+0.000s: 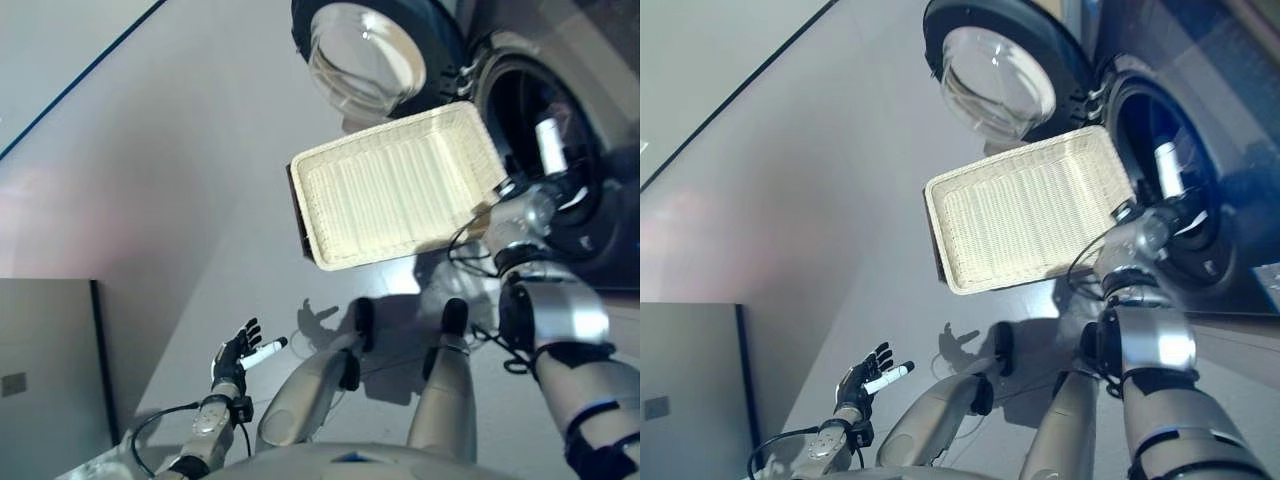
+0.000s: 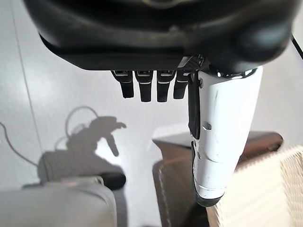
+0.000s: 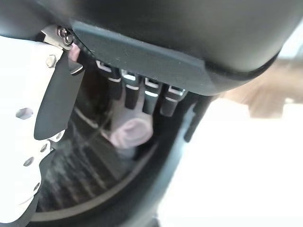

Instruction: Pick up the clothes and place them into the washing machine

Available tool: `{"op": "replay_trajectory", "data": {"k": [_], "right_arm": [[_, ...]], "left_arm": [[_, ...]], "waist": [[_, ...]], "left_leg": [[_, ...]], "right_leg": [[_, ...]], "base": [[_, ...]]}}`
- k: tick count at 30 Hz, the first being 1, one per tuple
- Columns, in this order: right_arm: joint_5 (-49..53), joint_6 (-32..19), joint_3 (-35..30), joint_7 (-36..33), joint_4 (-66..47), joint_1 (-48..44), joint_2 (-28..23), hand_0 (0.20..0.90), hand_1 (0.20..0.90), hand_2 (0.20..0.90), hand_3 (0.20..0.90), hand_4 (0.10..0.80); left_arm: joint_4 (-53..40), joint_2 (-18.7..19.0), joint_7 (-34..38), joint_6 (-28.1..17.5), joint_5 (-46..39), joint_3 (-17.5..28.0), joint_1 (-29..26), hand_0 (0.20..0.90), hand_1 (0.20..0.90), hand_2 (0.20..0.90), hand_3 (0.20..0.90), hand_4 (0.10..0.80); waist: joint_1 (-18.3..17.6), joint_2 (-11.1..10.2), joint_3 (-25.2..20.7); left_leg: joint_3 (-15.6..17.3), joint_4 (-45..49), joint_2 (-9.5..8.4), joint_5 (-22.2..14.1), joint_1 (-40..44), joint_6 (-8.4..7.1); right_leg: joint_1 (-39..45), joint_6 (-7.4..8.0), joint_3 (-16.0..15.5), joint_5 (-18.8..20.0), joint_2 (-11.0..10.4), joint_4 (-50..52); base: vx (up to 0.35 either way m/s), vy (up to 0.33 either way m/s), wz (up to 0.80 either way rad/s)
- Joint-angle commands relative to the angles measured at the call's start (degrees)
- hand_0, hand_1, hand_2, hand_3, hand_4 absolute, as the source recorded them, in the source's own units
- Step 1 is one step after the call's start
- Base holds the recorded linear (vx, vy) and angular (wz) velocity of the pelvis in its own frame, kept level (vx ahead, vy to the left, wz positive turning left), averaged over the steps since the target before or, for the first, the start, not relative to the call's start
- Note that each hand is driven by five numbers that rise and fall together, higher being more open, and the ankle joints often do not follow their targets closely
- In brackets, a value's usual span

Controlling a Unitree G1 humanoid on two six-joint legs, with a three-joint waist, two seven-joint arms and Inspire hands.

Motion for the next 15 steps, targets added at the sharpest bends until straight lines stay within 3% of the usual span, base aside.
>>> {"op": "replay_trajectory", "data": {"k": [1, 6, 10, 15], "right_arm": [[-6.42, -0.5, 3.3, 3.03, -2.78, 2.66, -2.22, 0.9, 0.9, 0.9, 0.9, 0.8], [-9.54, 1.34, 3.39, 5.88, -4.09, 12.73, 1.14, 0.9, 0.9, 0.9, 0.9, 0.8], [-14.91, 3.58, 3.63, 9.05, -4.51, 24.35, 3.96, 0.9, 0.9, 0.9, 0.9, 0.8], [-26.59, 5.86, 6.03, 9.5, -4.65, 32.71, 5.35, 0.9, 0.9, 0.9, 0.9, 0.8]], "left_arm": [[4.33, -0.35, 0.53, -0.96, 1.24, 2.93, -1.04, 0.9, 0.9, 0.9, 0.9, 0.8], [8.15, -0.62, -0.43, 0.42, 4.28, 4.08, -0.74, 0.9, 0.9, 0.9, 0.9, 0.8], [12.72, 0.13, -1.18, 2.54, 10.47, 5.28, 0.0, 0.9, 0.9, 0.9, 0.9, 0.8], [17.5, 0.39, -3.67, 4.63, 11.8, 9.21, 1.22, 0.9, 0.9, 0.9, 0.9, 0.8]], "waist": [[0.5, 0.16, -2.54], [-0.64, -3.69, -4.34], [-1.58, -7.9, -8.46], [-2.36, -10.39, -11.8]], "left_leg": [[-2.31, 2.08, 1.99, -0.91, -3.4, -6.18], [-3.48, -0.24, 2.75, -0.06, 1.77, -6.53], [-4.0, -3.9, 3.78, 0.65, 7.41, -7.08], [-3.96, -6.51, 4.38, 0.69, 12.23, -7.35]], "right_leg": [[6.58, -1.62, -2.0, -4.69, 1.58, -1.84], [12.97, -1.37, -3.97, -3.87, 2.57, -5.72], [19.38, -0.68, -5.69, -3.02, 3.24, -10.94], [24.44, -0.19, -6.62, -2.05, 4.18, -14.74]], "base": [[0.051, -0.082, 0.04], [0.06, -0.096, 0.11], [0.093, -0.11, 0.11], [0.08, -0.075, 0.05]]}}
